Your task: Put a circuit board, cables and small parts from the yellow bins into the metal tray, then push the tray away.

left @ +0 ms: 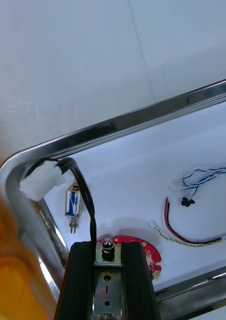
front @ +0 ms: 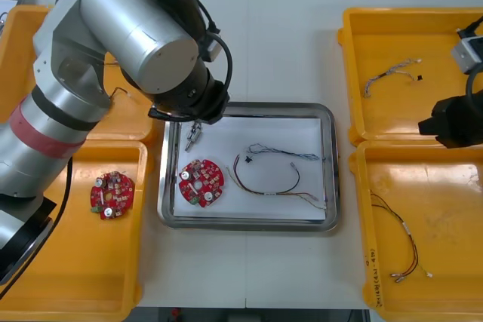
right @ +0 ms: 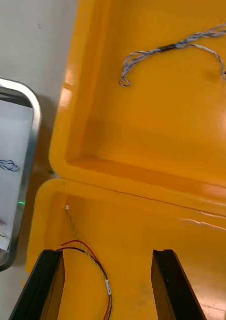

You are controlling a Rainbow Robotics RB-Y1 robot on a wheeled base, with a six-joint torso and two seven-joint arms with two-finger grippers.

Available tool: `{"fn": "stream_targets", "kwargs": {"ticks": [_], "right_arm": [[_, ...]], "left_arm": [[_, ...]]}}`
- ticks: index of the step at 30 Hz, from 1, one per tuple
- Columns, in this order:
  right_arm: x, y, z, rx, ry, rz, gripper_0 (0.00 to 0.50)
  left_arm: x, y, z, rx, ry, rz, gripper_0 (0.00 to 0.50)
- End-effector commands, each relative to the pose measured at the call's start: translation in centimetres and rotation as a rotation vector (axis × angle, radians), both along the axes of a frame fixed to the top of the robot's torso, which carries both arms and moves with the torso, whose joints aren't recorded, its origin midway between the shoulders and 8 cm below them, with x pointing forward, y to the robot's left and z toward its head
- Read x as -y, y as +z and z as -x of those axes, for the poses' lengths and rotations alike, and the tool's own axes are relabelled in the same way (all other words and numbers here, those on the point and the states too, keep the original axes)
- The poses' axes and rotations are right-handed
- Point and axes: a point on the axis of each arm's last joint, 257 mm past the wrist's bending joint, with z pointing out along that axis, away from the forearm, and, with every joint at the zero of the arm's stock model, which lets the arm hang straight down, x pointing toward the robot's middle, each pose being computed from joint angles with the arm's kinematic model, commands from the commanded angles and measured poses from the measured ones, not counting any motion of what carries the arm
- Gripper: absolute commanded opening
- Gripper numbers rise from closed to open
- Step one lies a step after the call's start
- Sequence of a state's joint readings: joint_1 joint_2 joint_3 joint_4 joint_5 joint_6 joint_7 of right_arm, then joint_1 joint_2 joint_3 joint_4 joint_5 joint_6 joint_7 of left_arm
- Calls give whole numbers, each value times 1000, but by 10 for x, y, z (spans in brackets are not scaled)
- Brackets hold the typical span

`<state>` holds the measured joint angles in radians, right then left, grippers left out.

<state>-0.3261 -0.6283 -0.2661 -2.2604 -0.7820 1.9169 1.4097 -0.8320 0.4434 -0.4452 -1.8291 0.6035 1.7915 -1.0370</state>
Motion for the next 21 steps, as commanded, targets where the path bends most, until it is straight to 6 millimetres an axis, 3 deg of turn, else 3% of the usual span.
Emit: {"fn": "stream_targets", "kwargs": {"ticks": [1, 12, 21], "right_arm": [[42, 9, 11, 24, -102, 34, 500], [84, -18, 32, -47, -220, 48, 500], [96, -34, 39, -99, -267, 9, 500]], "left_arm": [[33, -1, -8, 28, 7, 36, 2], [41, -33, -21, 28, 8, 21, 2], [39, -47, -31, 33, 21, 14, 2]]}}
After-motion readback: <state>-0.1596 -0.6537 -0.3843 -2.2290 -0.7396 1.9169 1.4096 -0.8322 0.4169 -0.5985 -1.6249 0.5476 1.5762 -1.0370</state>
